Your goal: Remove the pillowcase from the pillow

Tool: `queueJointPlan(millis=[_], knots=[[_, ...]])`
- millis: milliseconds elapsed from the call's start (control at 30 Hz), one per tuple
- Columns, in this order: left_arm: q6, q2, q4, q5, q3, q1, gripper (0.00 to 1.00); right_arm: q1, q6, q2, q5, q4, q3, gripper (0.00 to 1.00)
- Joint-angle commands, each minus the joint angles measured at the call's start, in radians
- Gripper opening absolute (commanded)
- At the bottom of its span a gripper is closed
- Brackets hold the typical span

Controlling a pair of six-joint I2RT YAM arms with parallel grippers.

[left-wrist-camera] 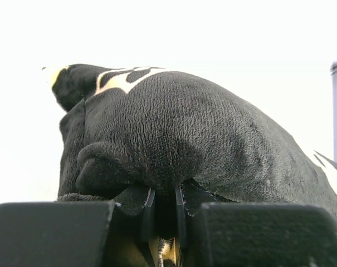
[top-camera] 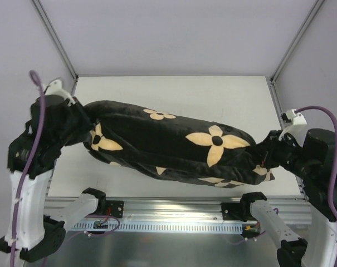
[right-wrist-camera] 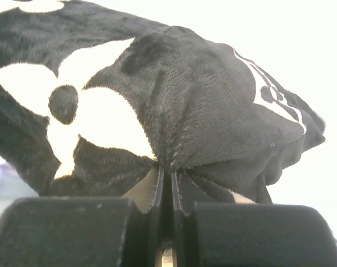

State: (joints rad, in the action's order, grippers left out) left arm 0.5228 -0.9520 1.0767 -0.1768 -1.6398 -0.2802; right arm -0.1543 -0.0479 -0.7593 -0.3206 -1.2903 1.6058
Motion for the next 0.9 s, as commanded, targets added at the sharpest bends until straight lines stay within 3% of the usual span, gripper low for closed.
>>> queueJointPlan(millis=[0, 233, 333, 433, 567, 633, 667, 700, 733, 767, 800, 867], knots=[[-0.037, 0.13, 0.003, -0.165, -0.132, 0.015, 0.0, -0.008, -0.055, 0.034, -0.075, -0.007, 0.091, 0.01], [-0.017, 0.205, 0.137, -0.172, -0.226, 0.013, 0.0, -0.008, 0.045, 0.077, -0.207, 0.054, 0.131, 0.01], [-0.007, 0.161, 0.157, -0.142, -0.181, 0.015, 0.0, -0.007, 0.134, 0.086, -0.225, 0.184, 0.024, 0.01], [-0.017, 0.051, 0.18, -0.171, -0.17, 0.015, 0.0, -0.007, 0.186, 0.043, -0.144, 0.245, -0.076, 0.01], [-0.073, -0.207, 0.152, -0.181, -0.259, 0.041, 0.0, -0.007, 0.212, -0.182, -0.064, 0.385, -0.096, 0.01], [-0.108, -0.407, 0.128, -0.059, -0.354, 0.123, 0.0, -0.005, 0.218, -0.401, -0.046, 0.469, -0.02, 0.01], [-0.112, -0.48, 0.096, 0.089, -0.383, 0.216, 0.0, 0.005, 0.221, -0.586, -0.022, 0.476, 0.036, 0.02], [-0.113, -0.549, 0.085, 0.133, -0.467, 0.248, 0.01, 0.009, 0.226, -0.686, -0.003, 0.471, 0.195, 0.11], [-0.118, -0.708, 0.085, 0.158, -0.53, 0.272, 0.15, 0.025, 0.232, -0.784, 0.011, 0.42, 0.294, 0.47], [-0.116, -0.794, 0.13, 0.18, -0.604, 0.306, 0.59, 0.03, 0.238, -0.883, 0.031, 0.369, 0.407, 0.61], [-0.115, -0.932, 0.176, 0.213, -0.775, 0.315, 0.84, 0.033, 0.23, -1.051, 0.041, 0.253, 0.641, 0.79], [-0.113, -0.939, 0.169, 0.229, -0.763, 0.315, 0.99, 0.032, 0.212, -1.165, 0.095, 0.142, 0.84, 0.84]])
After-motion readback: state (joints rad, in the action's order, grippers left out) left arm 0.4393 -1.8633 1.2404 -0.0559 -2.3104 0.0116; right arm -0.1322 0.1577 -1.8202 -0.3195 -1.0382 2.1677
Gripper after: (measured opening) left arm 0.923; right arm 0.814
